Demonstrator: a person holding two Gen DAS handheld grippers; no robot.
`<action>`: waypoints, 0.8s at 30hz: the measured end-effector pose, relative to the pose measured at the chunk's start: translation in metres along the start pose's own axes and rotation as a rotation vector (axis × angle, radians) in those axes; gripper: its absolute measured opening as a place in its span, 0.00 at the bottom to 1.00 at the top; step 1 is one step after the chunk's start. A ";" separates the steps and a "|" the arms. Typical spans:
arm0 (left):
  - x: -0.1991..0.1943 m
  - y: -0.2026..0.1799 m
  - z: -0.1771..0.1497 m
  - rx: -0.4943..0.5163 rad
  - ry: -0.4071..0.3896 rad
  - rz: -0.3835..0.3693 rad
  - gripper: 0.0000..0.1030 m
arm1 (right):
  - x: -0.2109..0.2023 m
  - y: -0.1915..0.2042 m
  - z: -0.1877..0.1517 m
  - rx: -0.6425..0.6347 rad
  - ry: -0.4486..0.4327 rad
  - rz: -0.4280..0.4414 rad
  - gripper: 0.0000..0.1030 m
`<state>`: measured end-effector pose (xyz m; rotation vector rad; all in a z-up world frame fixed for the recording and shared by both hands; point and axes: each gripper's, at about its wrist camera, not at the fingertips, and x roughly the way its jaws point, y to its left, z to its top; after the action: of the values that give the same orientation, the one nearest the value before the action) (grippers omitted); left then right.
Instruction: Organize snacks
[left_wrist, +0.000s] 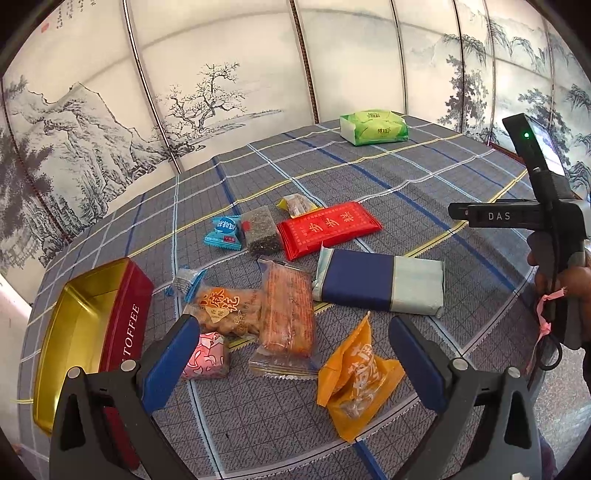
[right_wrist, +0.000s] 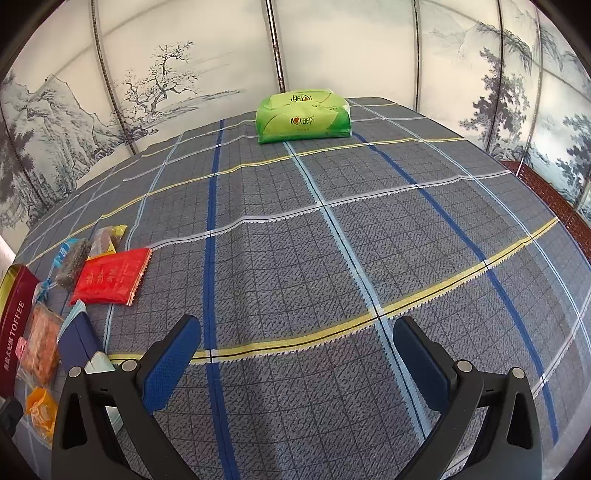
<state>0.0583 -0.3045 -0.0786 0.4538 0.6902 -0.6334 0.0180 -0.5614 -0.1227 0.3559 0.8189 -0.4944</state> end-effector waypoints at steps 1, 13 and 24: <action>0.000 0.000 0.000 0.001 0.002 0.002 0.99 | 0.000 0.000 0.000 -0.001 -0.003 -0.002 1.00; -0.005 -0.002 -0.003 0.002 0.004 0.009 1.00 | 0.001 -0.003 -0.002 -0.009 -0.014 -0.016 1.00; -0.039 0.024 -0.011 -0.209 -0.162 0.172 1.00 | 0.000 0.001 -0.001 -0.021 -0.008 -0.029 1.00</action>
<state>0.0461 -0.2661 -0.0543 0.2610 0.5499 -0.4253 0.0182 -0.5598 -0.1231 0.3229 0.8221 -0.5137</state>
